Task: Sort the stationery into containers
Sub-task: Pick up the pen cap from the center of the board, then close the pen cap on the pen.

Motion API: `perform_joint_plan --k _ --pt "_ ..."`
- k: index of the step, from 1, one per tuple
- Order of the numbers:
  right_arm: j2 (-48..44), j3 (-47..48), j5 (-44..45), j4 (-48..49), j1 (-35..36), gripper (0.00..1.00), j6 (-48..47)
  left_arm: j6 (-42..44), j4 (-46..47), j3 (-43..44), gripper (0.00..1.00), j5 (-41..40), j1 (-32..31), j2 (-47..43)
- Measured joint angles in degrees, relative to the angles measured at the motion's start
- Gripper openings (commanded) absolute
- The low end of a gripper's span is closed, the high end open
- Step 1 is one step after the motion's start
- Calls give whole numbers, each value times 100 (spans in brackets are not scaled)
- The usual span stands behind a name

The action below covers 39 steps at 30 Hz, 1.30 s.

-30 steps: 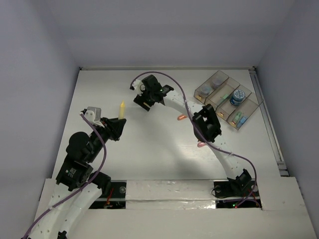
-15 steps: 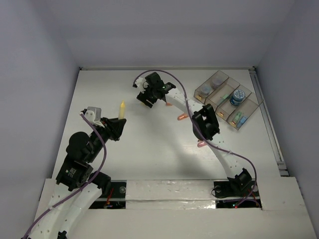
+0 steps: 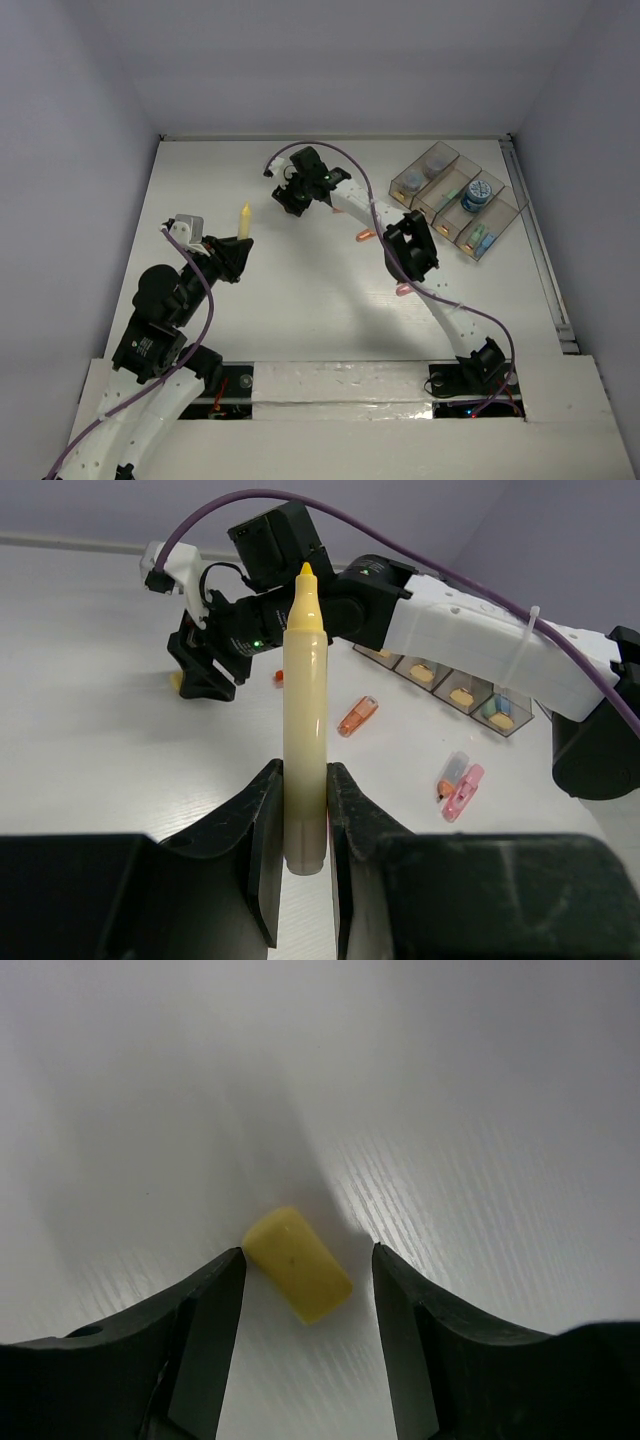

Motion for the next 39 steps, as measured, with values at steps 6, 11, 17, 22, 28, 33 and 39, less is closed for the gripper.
perform_joint_plan --k 6,11,17,22,28,33,39 --pt "9 -61 -42 114 0 30 52 2 0 0 0 0 0 0" --pt "-94 -374 2 553 4 4 164 2 2 0 0 11 0 0" --pt "-949 -1921 17 1309 4 0 739 -15 83 0 0 166 9 109" --pt "-2293 -3880 105 2361 7 0 1596 -125 238 -2 0 461 55 363" --pt "-4889 -6603 511 4162 4 0 3051 -542 640 -173 0 1027 55 787" --pt "-6738 -8214 1058 5274 7 0 4540 -984 1252 -553 0 1469 46 1029" --pt "-7342 -8896 1403 5578 9 0 5770 -1346 2074 -901 0 1373 -721 1438"
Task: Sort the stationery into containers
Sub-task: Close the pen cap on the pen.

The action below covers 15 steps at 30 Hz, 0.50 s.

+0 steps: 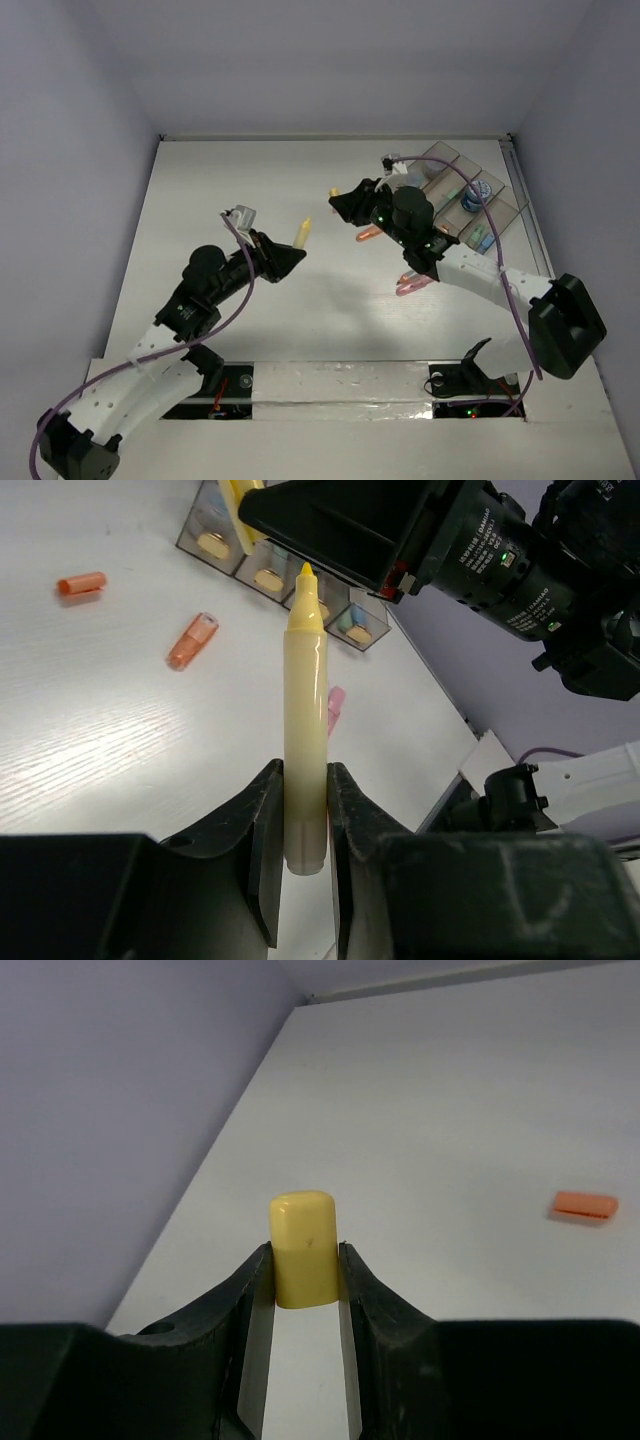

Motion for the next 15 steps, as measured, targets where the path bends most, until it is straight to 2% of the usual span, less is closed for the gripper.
perform_joint_plan --k 6,15 --pt "-181 -393 153 133 0 0 680 -20 697 -153 0 -833 -1012 664" --pt "-387 -841 168 562 0 0 1316 232 1217 -232 0 -1884 -1235 1434"
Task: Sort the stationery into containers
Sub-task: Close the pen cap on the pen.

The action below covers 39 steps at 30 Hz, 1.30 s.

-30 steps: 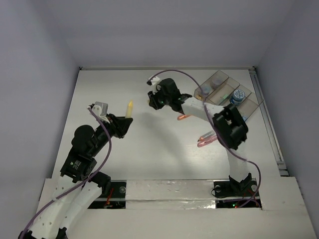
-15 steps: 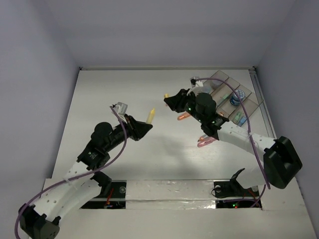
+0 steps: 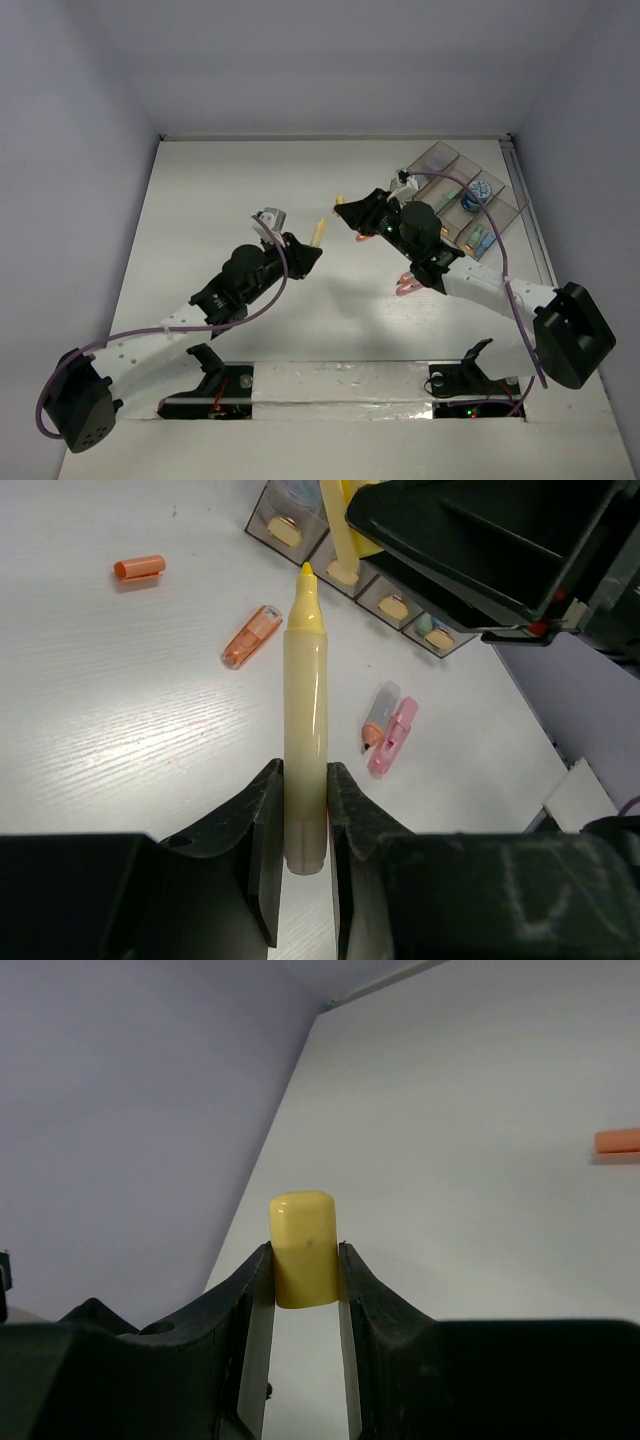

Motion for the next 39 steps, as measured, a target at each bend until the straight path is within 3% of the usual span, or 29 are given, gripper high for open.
perform_joint_plan --k 11,39 --pt "-15 -157 136 315 66 0 232 140 422 0 0 -273 -210 522" --pt "267 -61 1038 306 461 0 -160 212 555 0 0 -494 -396 745"
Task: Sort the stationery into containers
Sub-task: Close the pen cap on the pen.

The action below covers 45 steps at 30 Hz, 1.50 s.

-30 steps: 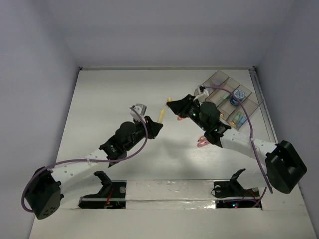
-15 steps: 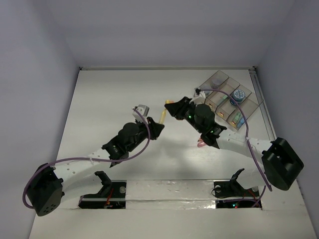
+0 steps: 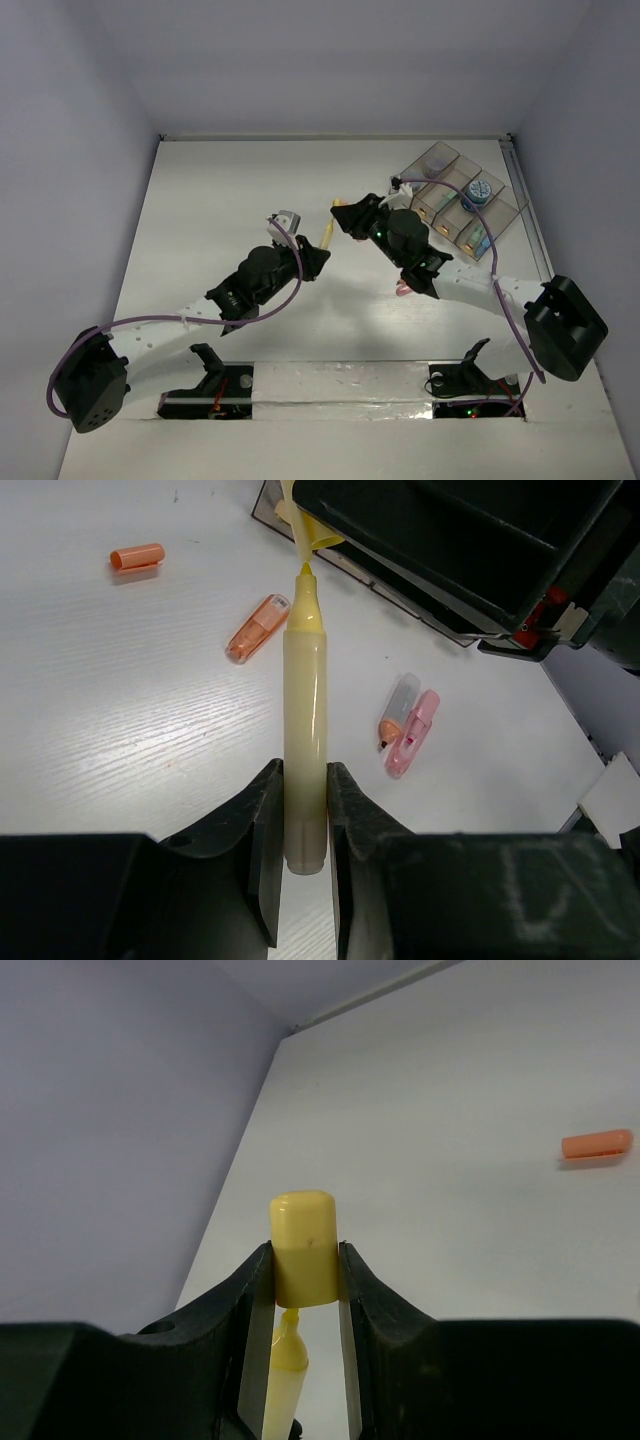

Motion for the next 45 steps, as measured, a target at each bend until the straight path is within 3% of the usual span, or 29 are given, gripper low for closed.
perform_joint_plan --k 27,45 --pt "129 85 282 7 319 0 -173 87 -57 195 0 -59 -7 166" --pt "129 63 1014 385 667 3 -175 -107 376 219 0 -787 -229 232"
